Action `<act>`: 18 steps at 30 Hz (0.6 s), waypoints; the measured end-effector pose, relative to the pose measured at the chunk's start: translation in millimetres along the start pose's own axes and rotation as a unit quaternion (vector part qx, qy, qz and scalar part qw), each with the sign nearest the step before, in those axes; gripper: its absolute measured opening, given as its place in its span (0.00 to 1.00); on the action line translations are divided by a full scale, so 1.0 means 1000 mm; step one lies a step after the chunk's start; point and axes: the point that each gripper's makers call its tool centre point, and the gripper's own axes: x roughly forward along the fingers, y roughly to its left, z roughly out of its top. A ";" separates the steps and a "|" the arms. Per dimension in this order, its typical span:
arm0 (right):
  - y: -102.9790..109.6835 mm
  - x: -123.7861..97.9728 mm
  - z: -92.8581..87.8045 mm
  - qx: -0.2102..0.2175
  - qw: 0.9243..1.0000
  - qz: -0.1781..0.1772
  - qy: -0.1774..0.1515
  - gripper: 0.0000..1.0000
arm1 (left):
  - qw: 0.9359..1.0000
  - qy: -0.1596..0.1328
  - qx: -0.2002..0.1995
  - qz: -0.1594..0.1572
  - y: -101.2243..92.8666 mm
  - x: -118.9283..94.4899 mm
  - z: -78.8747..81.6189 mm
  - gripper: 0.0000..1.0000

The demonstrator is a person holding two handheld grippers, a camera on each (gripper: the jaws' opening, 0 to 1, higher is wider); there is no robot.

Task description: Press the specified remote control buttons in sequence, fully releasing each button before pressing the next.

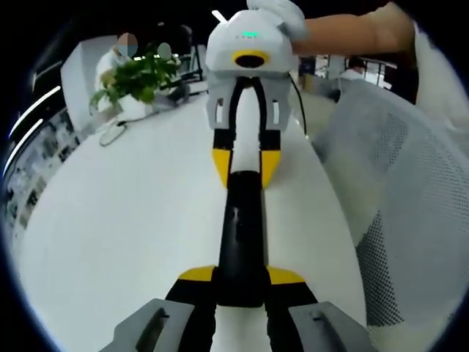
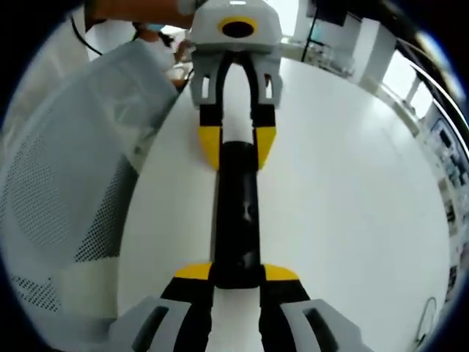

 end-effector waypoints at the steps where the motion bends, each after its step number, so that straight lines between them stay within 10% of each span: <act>1: -0.001 0.000 -0.001 0.001 1.000 0.000 -0.001 0.21 | 1.000 -0.002 0.001 0.000 0.000 0.000 0.000 0.23; 18: -0.005 -0.002 -0.005 0.016 1.000 -0.012 -0.002 0.24 | 1.000 -0.017 -0.003 0.004 0.000 0.000 0.003 0.23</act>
